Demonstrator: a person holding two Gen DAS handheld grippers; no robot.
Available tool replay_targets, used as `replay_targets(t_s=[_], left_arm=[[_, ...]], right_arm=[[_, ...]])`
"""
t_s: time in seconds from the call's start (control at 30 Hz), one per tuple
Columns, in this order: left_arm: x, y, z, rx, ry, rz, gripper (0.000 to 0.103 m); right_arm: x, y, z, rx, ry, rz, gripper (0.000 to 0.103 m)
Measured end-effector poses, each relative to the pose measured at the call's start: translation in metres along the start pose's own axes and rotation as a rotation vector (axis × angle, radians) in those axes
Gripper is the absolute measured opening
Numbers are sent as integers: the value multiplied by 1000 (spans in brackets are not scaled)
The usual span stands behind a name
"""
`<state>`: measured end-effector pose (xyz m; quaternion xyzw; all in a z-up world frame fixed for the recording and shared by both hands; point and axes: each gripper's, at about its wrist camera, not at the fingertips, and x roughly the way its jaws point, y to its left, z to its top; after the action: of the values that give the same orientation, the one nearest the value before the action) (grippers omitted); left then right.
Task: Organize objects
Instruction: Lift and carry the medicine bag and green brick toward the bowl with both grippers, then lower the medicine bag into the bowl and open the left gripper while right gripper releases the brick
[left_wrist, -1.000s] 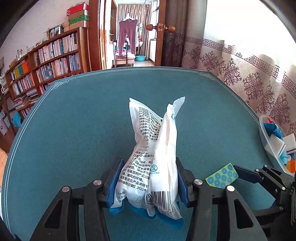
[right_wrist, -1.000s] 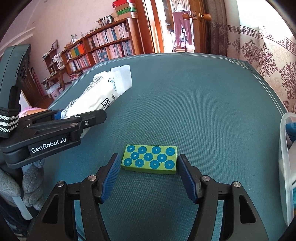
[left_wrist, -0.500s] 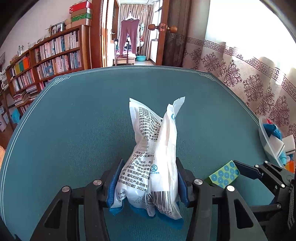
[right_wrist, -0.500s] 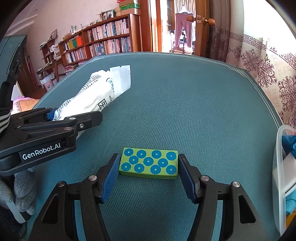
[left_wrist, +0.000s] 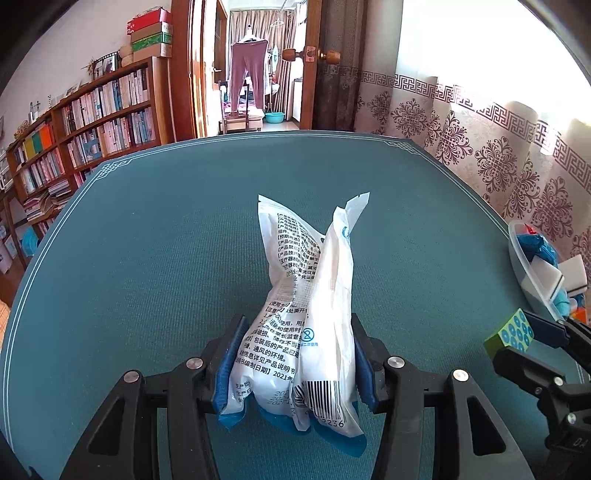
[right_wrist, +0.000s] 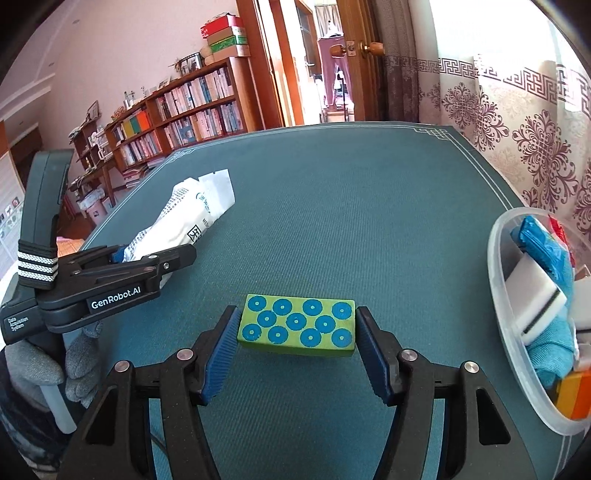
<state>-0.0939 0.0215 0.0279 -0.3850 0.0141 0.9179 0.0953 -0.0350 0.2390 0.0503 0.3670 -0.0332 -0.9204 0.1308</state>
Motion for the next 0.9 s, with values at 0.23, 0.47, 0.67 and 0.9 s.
replay_targets(t_s=[0.23,0.47,0.67,0.9], left_arm=[[-4,-13,-2,28,1,-17,55],[-7,-24,-4,52,9,-35,55],[-9,-42,-3,80,8,-55,55],[-11,-69,-2,126,5,-80,55]], right_arm=[[-37,-19,-4,19,-45,-35,63],[-65,-44,-13,64,-71,-98,63],[-85,-72,-21,106,-89,-166,63],[-98,-108,-27,146,-106,-247,63]])
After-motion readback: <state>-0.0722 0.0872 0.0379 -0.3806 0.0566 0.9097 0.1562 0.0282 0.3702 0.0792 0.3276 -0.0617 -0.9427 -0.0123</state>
